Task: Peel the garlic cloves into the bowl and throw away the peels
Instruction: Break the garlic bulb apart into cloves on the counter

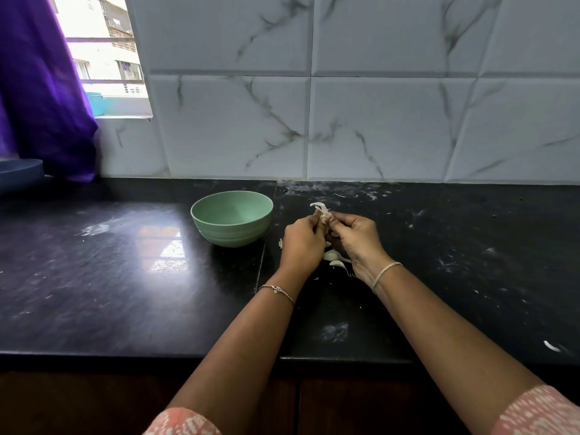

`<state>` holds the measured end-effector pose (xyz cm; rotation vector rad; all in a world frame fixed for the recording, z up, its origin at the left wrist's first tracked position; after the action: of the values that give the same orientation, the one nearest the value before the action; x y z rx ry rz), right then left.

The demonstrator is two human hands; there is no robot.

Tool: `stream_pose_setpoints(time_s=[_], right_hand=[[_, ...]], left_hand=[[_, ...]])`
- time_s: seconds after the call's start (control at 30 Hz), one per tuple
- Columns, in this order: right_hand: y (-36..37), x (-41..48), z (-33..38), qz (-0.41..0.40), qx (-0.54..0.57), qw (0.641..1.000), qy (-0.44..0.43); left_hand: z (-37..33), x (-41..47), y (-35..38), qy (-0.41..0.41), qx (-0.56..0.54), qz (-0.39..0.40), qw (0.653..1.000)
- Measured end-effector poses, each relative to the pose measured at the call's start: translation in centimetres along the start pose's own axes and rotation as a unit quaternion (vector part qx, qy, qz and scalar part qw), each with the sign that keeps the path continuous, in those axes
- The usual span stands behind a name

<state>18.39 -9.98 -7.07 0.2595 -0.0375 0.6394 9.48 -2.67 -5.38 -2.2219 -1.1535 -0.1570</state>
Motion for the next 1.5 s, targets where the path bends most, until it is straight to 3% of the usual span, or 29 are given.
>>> stream_pose_setpoints(time_s=[0.13, 0.27, 0.47, 0.57, 0.67, 0.9, 1.03, 1.23, 1.5], right_hand=[[0.2, -0.5, 0.3, -0.015, -0.118, 0.992, -0.044], [0.1, -0.5, 0.4, -0.026, -0.16, 0.985, -0.059], [0.0, -0.2, 0.4, -0.024, -0.055, 0.998, -0.035], [-0.4, -0.1, 0.4, -0.029, -0.007, 0.999, -0.013], [-0.5, -0.3, 0.4, -0.019, 0.065, 0.998, 0.015], [-0.2, -0.5, -0.1, 0.001, 0.08, 0.996, 0.03], [-0.1, -0.7, 0.5, 0.009, 0.062, 0.998, 0.0], [0.7, -0.9, 0.3, 0.057, 0.068, 0.996, 0.027], [0.2, -0.5, 0.3, 0.016, 0.052, 0.998, 0.009]], left_hand=[[-1.4, -0.5, 0.3, 0.051, 0.159, -0.017, 0.986], [-1.7, -0.7, 0.1, 0.048, 0.161, -0.034, 0.985], [0.8, 0.6, -0.6, -0.069, -0.087, -0.037, 0.993], [1.9, 0.7, 0.0, -0.131, -0.273, -0.016, 0.953], [2.4, 0.7, -0.1, -0.153, -0.33, -0.036, 0.931], [2.5, 0.9, -0.4, -0.132, -0.266, -0.057, 0.953], [2.7, 1.0, -0.4, -0.135, -0.293, -0.043, 0.945], [3.0, 1.0, -0.6, -0.123, -0.281, -0.052, 0.95], [2.2, 1.1, -0.9, -0.075, -0.176, -0.061, 0.98]])
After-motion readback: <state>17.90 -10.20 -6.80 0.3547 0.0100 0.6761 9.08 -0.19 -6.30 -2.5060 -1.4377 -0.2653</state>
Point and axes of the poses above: each hand's wrist, its own x-axis towards the middle knuckle, its own y-axis out of the palm, z = x × y, the point moved 7 cm from there along x, towards the middle knuckle
